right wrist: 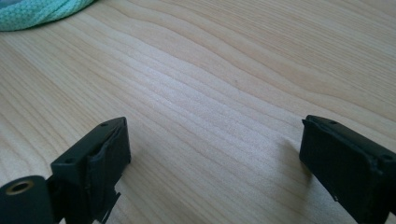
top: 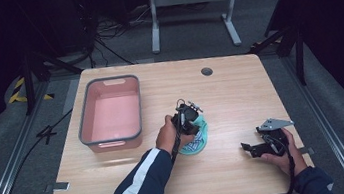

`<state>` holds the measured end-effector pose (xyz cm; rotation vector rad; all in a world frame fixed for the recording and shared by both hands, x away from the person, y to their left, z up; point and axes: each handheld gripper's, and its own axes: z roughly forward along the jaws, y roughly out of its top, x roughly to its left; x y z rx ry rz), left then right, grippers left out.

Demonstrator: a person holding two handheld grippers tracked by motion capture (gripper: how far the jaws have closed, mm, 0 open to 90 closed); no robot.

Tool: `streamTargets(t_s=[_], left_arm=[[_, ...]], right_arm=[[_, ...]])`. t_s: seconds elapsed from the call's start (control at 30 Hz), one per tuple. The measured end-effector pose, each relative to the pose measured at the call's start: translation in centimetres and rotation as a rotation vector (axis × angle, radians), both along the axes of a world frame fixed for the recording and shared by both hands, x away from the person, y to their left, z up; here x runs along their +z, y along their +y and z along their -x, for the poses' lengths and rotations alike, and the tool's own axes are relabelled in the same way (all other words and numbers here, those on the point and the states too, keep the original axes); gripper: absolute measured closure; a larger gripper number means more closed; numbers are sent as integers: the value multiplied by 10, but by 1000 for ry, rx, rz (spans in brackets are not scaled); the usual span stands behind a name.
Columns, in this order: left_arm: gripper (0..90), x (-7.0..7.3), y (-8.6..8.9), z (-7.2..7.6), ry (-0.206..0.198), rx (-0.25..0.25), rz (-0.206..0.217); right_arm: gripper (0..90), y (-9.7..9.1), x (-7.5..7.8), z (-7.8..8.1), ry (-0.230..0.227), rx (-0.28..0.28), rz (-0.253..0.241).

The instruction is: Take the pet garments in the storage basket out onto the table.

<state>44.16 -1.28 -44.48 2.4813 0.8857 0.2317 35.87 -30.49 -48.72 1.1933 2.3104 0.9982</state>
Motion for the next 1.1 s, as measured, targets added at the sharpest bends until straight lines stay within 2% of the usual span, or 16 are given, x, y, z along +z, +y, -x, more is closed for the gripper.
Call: streamTargets(t_s=[0.2,0.33,0.43,0.63,0.73,0.83,0.9,0.97,1.07,1.1], left_arm=[[648,2,0,-1,9,-3,-2],[597,3,-1,0,-2,-10,-19],[550,3,-1,-1,6,-6,-17],[470,4,1,0,6,3,15],[376,6,0,0,4,-8,-6],[331,8,0,2,-7,0,-5],[312,10,1,2,-5,-8,8],[282,11,1,2,-18,-12,6],[246,13,2,2,-30,-14,25],[241,14,2,2,-23,-34,23]], right_arm=[[90,0,0,0,0,0,0],[90,0,0,0,0,0,0],[91,0,0,0,0,0,0],[91,0,0,0,0,0,0],[91,0,0,0,0,0,0],[90,0,0,0,0,0,0],[91,0,0,0,0,0,0],[90,0,0,0,0,0,0],[90,0,0,0,0,0,0],[90,0,0,0,0,0,0]])
